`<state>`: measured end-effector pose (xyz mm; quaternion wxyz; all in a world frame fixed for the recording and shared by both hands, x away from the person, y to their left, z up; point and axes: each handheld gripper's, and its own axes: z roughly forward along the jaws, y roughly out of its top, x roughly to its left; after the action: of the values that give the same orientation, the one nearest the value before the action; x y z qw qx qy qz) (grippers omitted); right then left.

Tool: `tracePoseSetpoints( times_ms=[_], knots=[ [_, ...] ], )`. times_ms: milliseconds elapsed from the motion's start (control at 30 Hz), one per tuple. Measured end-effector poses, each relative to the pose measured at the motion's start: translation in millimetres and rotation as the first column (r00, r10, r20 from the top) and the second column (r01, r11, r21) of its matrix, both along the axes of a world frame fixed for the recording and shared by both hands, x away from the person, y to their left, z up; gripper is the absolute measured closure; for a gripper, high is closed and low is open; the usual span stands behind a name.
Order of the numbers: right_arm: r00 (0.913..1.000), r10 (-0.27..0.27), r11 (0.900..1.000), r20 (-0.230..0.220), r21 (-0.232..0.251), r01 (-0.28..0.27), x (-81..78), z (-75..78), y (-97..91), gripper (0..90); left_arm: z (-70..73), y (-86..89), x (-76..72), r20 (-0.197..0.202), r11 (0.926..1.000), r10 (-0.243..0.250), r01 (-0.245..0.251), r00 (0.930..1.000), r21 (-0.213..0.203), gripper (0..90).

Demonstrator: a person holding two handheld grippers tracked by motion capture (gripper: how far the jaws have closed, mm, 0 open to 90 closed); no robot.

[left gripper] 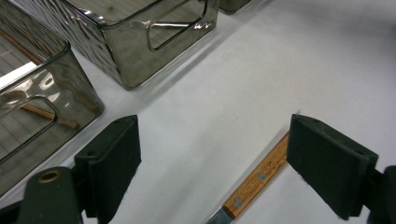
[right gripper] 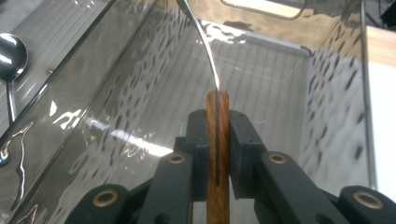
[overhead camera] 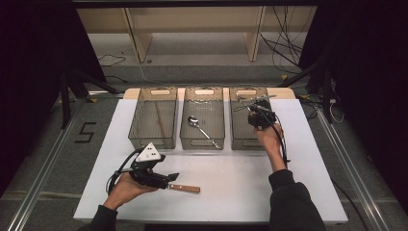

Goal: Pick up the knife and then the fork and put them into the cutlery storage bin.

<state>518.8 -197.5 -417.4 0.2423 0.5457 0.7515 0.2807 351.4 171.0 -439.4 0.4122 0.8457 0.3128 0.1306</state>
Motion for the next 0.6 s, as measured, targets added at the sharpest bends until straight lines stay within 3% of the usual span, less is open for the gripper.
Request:
tracePoseSetpoints(
  times_ms=[267, 333, 433, 533, 600],
  knots=[
    [0.9998, -0.009, 0.9992, -0.017, -0.038, 0.009, 2.3, -6.0, 6.3, 80.0, -0.9, -0.1, 0.7, 0.004, 0.9999, 0.011, -0.011, 0.9999, 0.008, 17.6],
    [0.9996, -0.015, 0.9995, -0.024, -0.028, 0.014, 2.8, -7.5, 6.5, 79.1, -1.5, 0.0, 0.8, 0.002, 0.9999, 0.010, -0.010, 0.9999, 0.008, 17.7],
    [0.9991, 0.012, 0.9999, -0.041, -0.005, -0.012, 2.6, -9.5, 8.3, 71.8, -2.7, 0.6, 1.7, -0.003, 0.9998, 0.009, -0.009, 1.0000, 0.016, 17.8],
    [0.9982, 0.050, 0.9987, -0.032, 0.003, -0.050, -0.7, -6.9, 11.4, 55.2, -3.2, 0.8, 1.6, -0.004, 0.9998, 0.011, -0.011, 0.9999, 0.014, 17.8],
    [0.9968, 0.078, 0.9969, -0.015, 0.014, -0.078, -4.8, -2.4, 11.8, 52.8, -3.1, 1.2, 1.7, -0.003, 0.9998, 0.017, -0.017, 0.9999, 0.012, 17.8]
  ],
)
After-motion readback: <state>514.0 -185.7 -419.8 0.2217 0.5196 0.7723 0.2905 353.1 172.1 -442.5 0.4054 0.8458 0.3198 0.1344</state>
